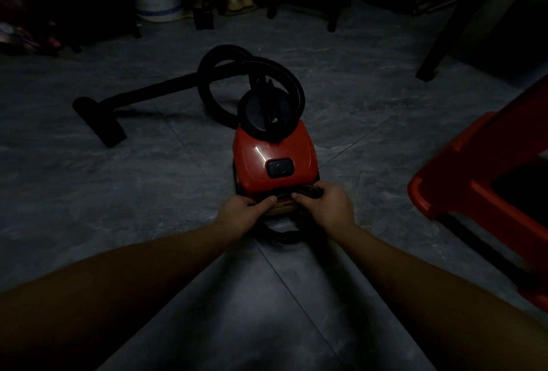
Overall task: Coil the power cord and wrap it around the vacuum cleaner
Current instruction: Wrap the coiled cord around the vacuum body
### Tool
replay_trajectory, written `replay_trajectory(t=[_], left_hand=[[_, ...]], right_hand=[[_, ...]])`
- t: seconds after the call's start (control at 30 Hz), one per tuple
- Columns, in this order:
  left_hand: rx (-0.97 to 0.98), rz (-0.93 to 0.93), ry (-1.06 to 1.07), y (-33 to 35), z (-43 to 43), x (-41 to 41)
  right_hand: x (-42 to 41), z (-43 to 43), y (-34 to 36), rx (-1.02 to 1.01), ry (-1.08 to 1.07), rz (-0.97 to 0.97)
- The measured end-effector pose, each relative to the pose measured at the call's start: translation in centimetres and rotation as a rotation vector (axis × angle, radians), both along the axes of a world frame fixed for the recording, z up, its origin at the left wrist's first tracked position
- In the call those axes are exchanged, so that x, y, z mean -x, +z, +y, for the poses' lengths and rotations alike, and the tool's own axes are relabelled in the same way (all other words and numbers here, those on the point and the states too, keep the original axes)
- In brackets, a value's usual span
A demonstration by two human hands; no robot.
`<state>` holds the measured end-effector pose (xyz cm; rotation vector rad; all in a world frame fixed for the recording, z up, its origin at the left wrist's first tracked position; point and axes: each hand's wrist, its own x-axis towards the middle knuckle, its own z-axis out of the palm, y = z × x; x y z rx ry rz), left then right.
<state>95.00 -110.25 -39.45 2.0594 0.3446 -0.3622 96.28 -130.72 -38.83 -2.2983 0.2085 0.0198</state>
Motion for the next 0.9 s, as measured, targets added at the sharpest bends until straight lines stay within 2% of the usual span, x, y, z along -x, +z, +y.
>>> replay_trajectory(t=[0.13,0.27,0.5,0.67,0.9], left_hand=[[-0.02,0.001,0.077,-0.2,-0.4,0.0],[-0.039,0.028,0.062,-0.2,-0.2,-0.2],[-0.027,0.035,0.049,-0.5,-0.1,-0.5],[-0.031,0.034,0.03,-0.8,0.1,-0.6],[-0.014,0.021,0.042,-1.1,-0.1,-0.6]], right_hand=[[-0.6,-0.1,-0.1,-0.068,0.022,0.074],[-0.2,-0.7,-0.1,-0.29,0.129,0.141],[1.0,-1.1,-0.1,-0.293,0.189,0.007],[0.7,-1.5,0.1,-0.163,0.248,0.007],[-0.3,-1.1,-0.2,0.106,0.202,0.016]])
